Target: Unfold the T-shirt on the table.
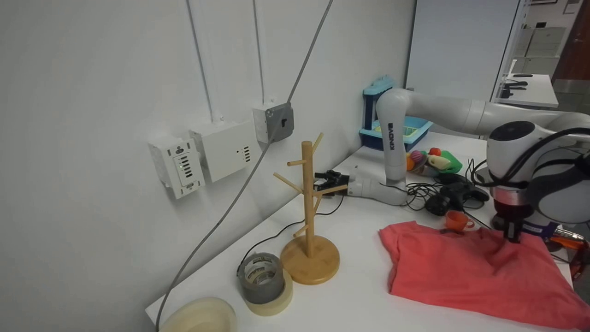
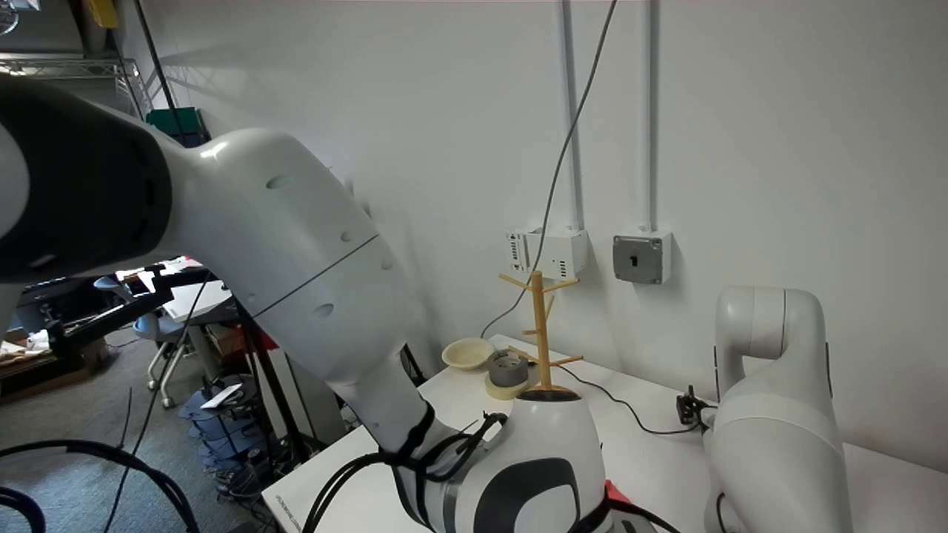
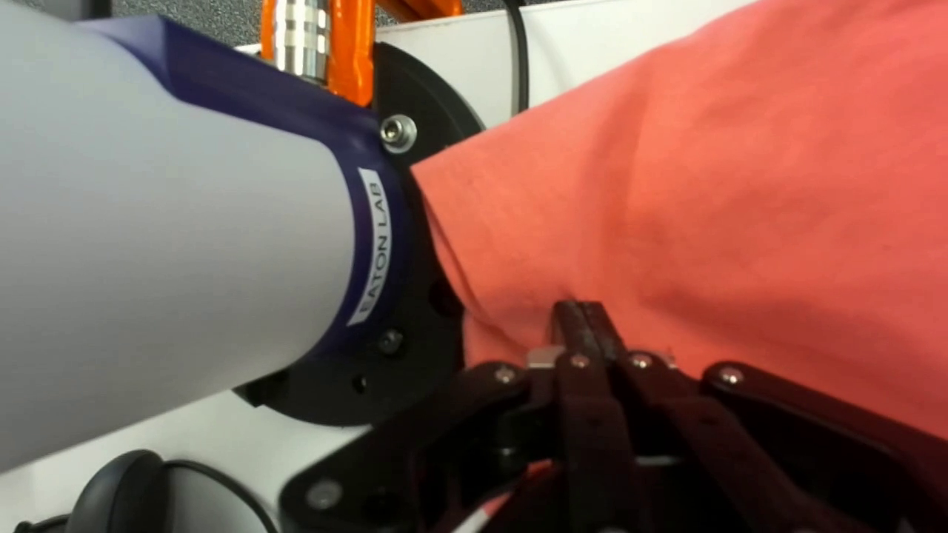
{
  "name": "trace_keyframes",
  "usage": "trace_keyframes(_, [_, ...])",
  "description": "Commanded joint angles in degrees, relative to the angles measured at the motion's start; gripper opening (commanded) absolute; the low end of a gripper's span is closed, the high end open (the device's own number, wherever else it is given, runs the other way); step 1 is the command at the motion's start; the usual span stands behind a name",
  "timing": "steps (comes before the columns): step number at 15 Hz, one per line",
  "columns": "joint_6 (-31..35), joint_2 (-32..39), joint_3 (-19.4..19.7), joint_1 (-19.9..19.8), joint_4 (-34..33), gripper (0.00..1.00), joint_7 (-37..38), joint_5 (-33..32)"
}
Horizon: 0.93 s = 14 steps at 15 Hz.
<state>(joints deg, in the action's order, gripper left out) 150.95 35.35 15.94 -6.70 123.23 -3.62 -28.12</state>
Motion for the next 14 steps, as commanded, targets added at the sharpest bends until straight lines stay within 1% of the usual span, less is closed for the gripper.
trace_keyframes(1, [-1.3,-4.0,1.4,2.2,3.2,0.0,1.0,-0.7])
trace_keyframes(4, [-3.5,-10.5,0.7,3.8,8.5,0.0,-0.4,-2.4])
trace_keyframes(7, [-7.4,-17.7,-1.8,5.0,13.7,0.0,-3.3,-2.6])
trace_keyframes(11, [-12.1,-26.8,-7.5,5.9,19.9,0.0,-8.2,-1.0])
trace_keyframes(14, [-13.4,-32.8,-12.5,7.1,24.9,0.0,-11.4,0.5])
